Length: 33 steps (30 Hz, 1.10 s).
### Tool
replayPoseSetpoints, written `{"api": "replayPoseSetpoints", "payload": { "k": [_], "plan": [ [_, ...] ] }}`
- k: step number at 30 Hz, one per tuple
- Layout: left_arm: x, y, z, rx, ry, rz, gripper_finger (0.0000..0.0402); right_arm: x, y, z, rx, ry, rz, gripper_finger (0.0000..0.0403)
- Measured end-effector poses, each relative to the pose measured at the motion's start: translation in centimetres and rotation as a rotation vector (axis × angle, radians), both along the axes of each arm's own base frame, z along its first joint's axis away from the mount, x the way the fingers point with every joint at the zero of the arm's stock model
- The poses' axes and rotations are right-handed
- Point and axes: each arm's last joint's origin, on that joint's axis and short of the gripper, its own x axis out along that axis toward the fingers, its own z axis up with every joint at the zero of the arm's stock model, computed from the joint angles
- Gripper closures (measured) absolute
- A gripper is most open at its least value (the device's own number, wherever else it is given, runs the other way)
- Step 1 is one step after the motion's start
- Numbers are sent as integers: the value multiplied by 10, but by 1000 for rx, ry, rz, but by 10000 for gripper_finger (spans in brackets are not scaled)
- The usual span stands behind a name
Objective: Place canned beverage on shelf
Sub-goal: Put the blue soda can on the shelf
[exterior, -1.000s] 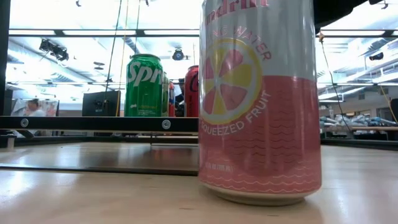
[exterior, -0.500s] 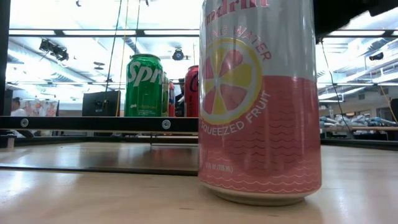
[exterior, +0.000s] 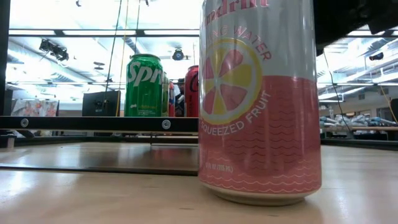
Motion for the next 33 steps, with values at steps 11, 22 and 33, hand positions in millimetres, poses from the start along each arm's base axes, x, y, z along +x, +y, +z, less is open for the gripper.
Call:
{"api": "replayPoseSetpoints", "payload": {
  "k": [11,22,33],
  "plan": [
    [10,5,-8,38,0,1,24,-2,-2,-2,-14,-18,-41,151],
    [16,23,-8,185,13,-68,24,-9,-7,5,-68,27,-66,144],
    [0,43,-3,250,140,-52,24,-17,-23,29,-101,14,-100,144]
  ]
}}
